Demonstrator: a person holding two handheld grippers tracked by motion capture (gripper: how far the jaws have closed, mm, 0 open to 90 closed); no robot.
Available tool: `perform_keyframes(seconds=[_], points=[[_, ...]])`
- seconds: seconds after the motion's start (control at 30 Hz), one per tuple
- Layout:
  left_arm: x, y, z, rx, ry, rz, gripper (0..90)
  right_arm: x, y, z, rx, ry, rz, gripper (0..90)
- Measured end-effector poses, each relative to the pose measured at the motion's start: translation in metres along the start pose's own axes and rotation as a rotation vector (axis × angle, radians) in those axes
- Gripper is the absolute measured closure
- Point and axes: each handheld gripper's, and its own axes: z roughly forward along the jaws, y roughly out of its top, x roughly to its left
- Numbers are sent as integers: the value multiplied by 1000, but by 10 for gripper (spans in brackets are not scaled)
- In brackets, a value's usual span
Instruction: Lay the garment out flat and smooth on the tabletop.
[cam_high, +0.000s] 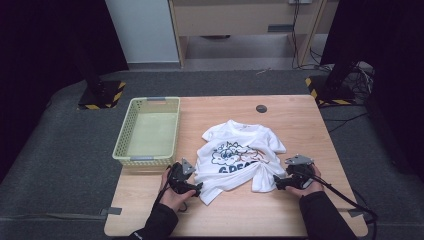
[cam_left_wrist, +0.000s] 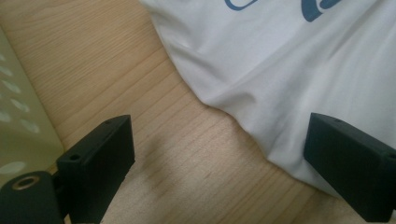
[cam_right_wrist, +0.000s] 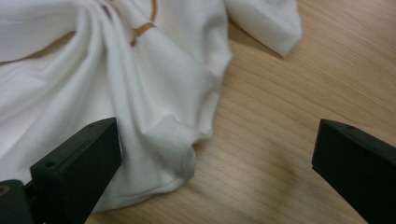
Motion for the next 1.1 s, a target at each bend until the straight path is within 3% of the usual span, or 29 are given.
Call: perform_keyframes(seconds=[0.4,0.63,0.73,0.97,1.1], points=[[8,-1,2,-9,8,-26,82,-31,-7,0,5,-51,73,12],[8,-1,3,-13,11,-29,81,-33,-4,4,-13,-110,63,13],[8,-1,3,-13,10,-34,80,-34,0,3,-12,-131,81,43],[2,-3,-7,-44,-22,-56,76,-29,-1,-12,-71,-70,118,45],[-6,-4,-14,-57,-36,-42,76,-20,-3,-22,-90,-34,116,30]])
